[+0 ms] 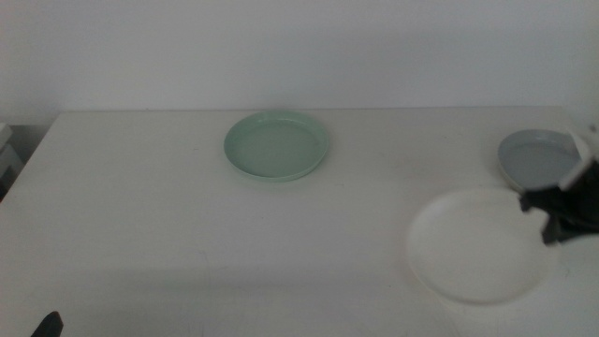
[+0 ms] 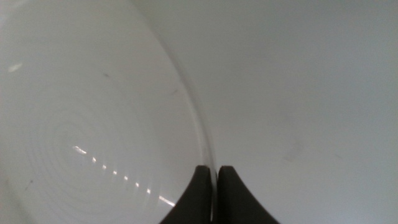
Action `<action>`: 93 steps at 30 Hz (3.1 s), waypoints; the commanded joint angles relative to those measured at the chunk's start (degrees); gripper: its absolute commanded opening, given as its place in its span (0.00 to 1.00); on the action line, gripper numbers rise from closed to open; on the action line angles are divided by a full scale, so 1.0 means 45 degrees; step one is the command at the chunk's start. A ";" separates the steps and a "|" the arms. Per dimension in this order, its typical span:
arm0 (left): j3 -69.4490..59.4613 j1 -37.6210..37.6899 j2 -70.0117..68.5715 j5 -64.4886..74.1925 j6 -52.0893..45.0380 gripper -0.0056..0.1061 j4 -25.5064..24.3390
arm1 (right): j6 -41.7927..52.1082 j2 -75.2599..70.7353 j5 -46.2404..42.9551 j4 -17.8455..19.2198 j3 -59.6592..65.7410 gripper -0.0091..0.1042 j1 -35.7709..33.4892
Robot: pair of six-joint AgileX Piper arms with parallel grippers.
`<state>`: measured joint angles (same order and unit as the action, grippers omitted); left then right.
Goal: Stack the three bowls on top of each other.
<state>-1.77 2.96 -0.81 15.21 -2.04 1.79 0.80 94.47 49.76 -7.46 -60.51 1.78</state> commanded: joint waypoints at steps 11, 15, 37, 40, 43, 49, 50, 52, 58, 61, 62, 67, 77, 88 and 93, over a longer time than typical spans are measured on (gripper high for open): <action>0.0061 -0.0013 -0.0159 -0.0908 0.0162 0.93 0.0064 | -0.1244 0.0433 -0.0031 -0.1179 -0.2844 0.07 -0.3964; 0.0061 -0.0013 -0.0159 -0.0908 0.0162 0.93 0.0064 | -0.1297 0.1329 -0.0375 -0.1204 -0.3243 0.07 -0.4874; 0.0061 -0.0013 -0.0159 -0.0908 0.0162 0.93 0.0064 | -0.1090 0.3085 -0.1612 -0.1844 -0.3322 0.32 -0.5330; 0.0061 -0.0013 -0.0159 -0.0908 0.0162 0.93 0.0064 | -0.1133 0.2663 -0.1582 -0.1780 -0.3352 0.46 -0.4984; 0.0061 -0.0013 -0.0159 -0.0908 0.0162 0.93 0.0064 | -0.1040 0.2136 -0.0907 -0.1210 -0.3814 0.56 -0.4234; 0.0061 -0.0013 -0.0159 -0.0908 0.0162 0.93 0.0064 | -0.0849 0.2019 0.1396 -0.0549 -0.6350 0.59 -0.1458; 0.0061 -0.0013 -0.0159 -0.0908 0.0162 0.93 0.0064 | -0.0653 0.2051 0.1344 -0.0485 -0.6707 0.59 -0.0945; 0.0061 -0.0013 -0.0159 -0.0908 0.0162 0.93 0.0064 | -0.0369 0.2078 0.1007 -0.0433 -0.7203 0.58 0.0051; 0.0061 -0.0013 -0.0159 -0.0908 0.0162 0.93 0.0064 | 0.0567 0.2802 0.0264 -0.0449 -0.8368 0.52 0.2910; 0.0061 -0.0013 -0.0159 -0.0908 0.0162 0.93 0.0064 | 0.0662 0.3382 0.0336 -0.0449 -0.8802 0.52 0.3853; 0.0061 -0.0013 -0.0159 -0.0908 0.0162 0.93 0.0064 | 0.0662 0.3597 0.0336 -0.0435 -0.8927 0.52 0.4092; 0.0061 -0.0013 -0.0159 -0.0908 0.0162 0.93 0.0064 | 0.1180 0.4614 0.0166 -0.0399 -0.9270 0.52 0.4729; 0.0061 -0.0013 -0.0159 -0.0908 0.0162 0.93 0.0064 | 0.1338 0.6286 -0.0916 -0.0392 -0.9312 0.52 0.4809; 0.0061 -0.0013 -0.0159 -0.0908 0.0162 0.93 0.0064 | 0.1654 0.7204 -0.1519 -0.0591 -0.9312 0.33 0.4809; 0.0061 -0.0013 -0.0159 -0.0908 0.0162 0.93 0.0064 | 0.1654 0.7096 -0.1457 -0.0641 -0.9312 0.07 0.4809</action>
<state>-1.77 2.96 -0.81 15.21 -2.04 1.79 7.60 130.46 44.24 -10.60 -100.70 23.12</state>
